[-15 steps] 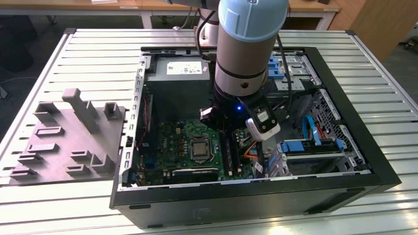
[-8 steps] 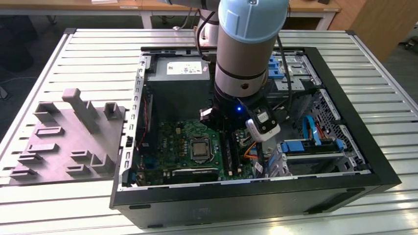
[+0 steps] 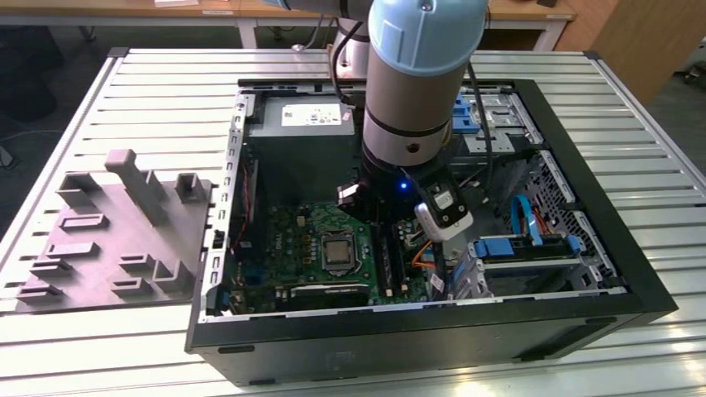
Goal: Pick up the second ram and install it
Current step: 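Insert the second ram into the second slot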
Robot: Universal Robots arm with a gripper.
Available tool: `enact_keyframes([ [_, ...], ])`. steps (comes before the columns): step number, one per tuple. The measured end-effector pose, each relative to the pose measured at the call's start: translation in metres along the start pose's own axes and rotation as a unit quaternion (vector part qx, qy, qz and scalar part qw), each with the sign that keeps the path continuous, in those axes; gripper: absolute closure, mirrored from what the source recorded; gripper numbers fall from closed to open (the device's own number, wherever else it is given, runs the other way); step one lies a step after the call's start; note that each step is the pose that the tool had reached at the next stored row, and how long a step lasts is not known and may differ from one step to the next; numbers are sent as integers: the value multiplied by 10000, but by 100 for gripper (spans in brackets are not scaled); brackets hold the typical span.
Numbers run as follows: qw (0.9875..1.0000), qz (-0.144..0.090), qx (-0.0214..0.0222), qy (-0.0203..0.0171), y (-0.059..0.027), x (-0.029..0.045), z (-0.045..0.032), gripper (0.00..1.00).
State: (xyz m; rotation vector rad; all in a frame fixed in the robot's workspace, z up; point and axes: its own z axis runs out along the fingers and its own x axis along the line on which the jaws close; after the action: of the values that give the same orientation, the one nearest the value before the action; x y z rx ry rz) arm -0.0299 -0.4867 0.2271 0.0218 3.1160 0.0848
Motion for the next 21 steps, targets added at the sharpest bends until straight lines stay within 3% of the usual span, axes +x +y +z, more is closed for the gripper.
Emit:
enact_keyframes([
  [21, 10000, 1, 0, 0, -2, 7, 34, 89],
])
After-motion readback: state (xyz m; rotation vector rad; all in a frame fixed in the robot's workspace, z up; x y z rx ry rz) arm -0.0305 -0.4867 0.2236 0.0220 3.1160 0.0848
